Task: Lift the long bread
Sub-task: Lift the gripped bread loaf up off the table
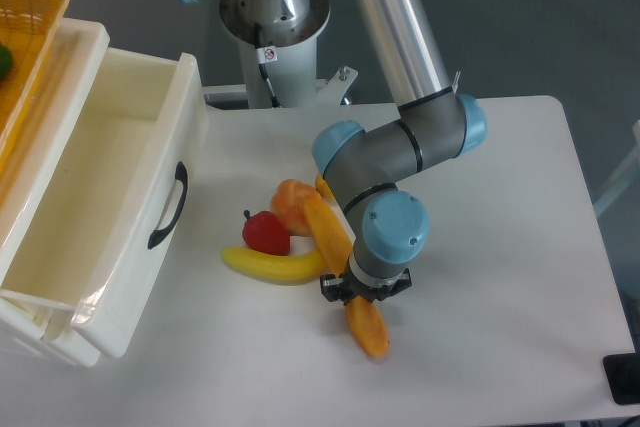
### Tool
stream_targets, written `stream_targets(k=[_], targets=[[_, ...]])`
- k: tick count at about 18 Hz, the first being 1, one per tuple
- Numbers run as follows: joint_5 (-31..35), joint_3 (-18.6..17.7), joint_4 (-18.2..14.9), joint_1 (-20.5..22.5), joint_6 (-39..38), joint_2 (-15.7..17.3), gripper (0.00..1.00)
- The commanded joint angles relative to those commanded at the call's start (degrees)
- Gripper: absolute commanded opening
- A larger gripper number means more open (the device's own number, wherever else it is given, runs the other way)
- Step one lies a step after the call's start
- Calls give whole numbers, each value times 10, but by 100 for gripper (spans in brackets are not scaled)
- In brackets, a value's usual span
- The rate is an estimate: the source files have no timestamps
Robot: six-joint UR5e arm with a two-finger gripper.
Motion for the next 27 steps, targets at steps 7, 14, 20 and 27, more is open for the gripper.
stream_targets(k=[7, 14, 20, 27], targets=[[6, 33, -1, 21, 97, 9, 0], [33, 49, -2, 42, 294, 44, 0], [59, 49, -19, 53, 375, 76, 2], [57, 45, -33, 59, 396, 90, 2]])
